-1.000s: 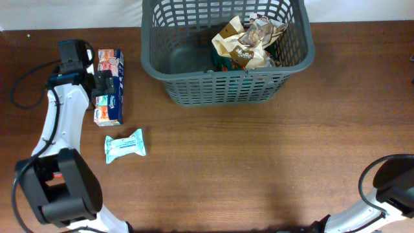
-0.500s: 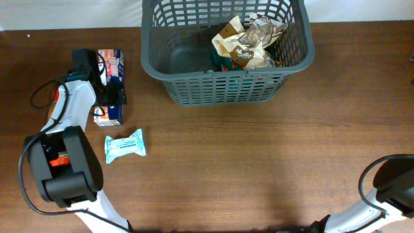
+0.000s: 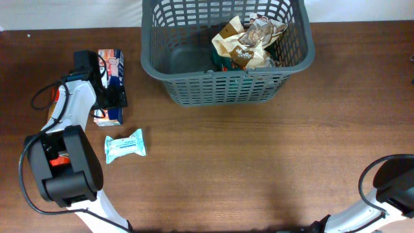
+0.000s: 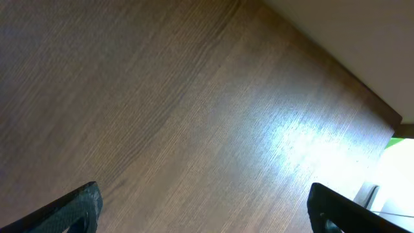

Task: Pack container
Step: 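Lower the left gripper and grasp the Kleenex tissue box, then lift the tissue box and carry it over the basket, then lower the tissue box into the basket and open the left gripper, then move the left gripper to the orange spaghetti pack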

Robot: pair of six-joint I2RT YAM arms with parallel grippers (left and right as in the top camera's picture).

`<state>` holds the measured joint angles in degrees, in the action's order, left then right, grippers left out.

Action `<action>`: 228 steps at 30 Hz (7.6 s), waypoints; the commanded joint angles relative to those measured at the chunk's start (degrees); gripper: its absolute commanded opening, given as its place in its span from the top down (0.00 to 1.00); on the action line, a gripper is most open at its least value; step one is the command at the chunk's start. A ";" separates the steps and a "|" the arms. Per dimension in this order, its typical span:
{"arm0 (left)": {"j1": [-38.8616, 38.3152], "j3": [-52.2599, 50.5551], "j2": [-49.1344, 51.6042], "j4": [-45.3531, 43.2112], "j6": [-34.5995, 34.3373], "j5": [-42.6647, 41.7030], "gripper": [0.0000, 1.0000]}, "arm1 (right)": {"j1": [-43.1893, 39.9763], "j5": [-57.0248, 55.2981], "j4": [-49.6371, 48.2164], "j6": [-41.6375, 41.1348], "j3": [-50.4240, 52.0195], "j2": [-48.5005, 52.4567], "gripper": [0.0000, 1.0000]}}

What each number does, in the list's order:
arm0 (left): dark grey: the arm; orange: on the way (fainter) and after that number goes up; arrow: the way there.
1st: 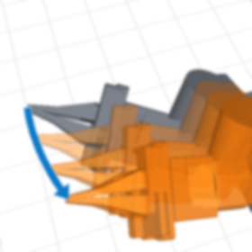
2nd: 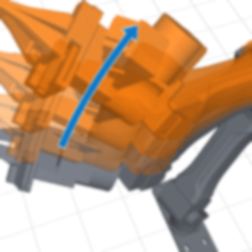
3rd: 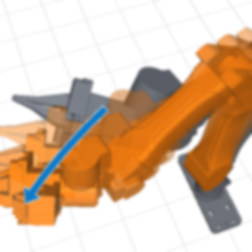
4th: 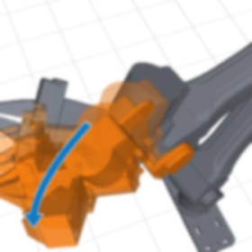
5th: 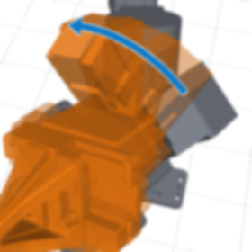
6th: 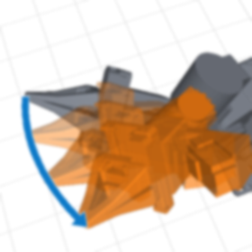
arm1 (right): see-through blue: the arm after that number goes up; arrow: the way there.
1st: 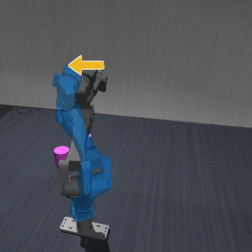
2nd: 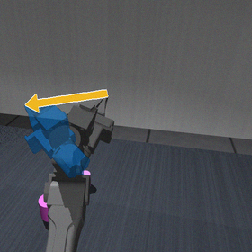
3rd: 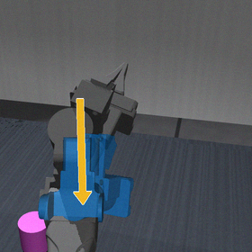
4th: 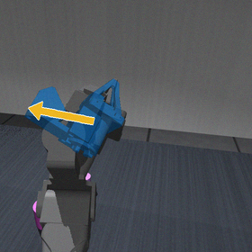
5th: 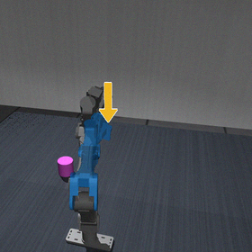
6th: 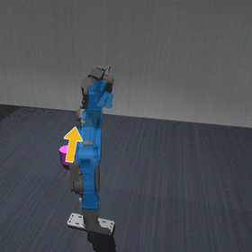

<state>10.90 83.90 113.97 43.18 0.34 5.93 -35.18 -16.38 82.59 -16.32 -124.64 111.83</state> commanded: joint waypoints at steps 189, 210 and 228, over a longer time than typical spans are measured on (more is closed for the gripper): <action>-0.72 25.79 -32.89 16.09 0.55 12.35 0.01 | -0.09 -0.09 -0.13 -0.52 0.15 -0.70 0.01; 16.65 25.70 -12.68 40.04 -0.28 11.45 0.01 | -0.09 -0.09 -0.15 -0.52 0.15 -0.72 0.01; 19.63 25.70 1.73 35.12 15.91 2.38 0.01 | -0.09 -0.09 -0.15 -0.52 0.15 -0.72 0.01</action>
<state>29.50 109.62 114.39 79.18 11.46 10.68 -35.18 -16.38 82.59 -16.27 -124.62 111.83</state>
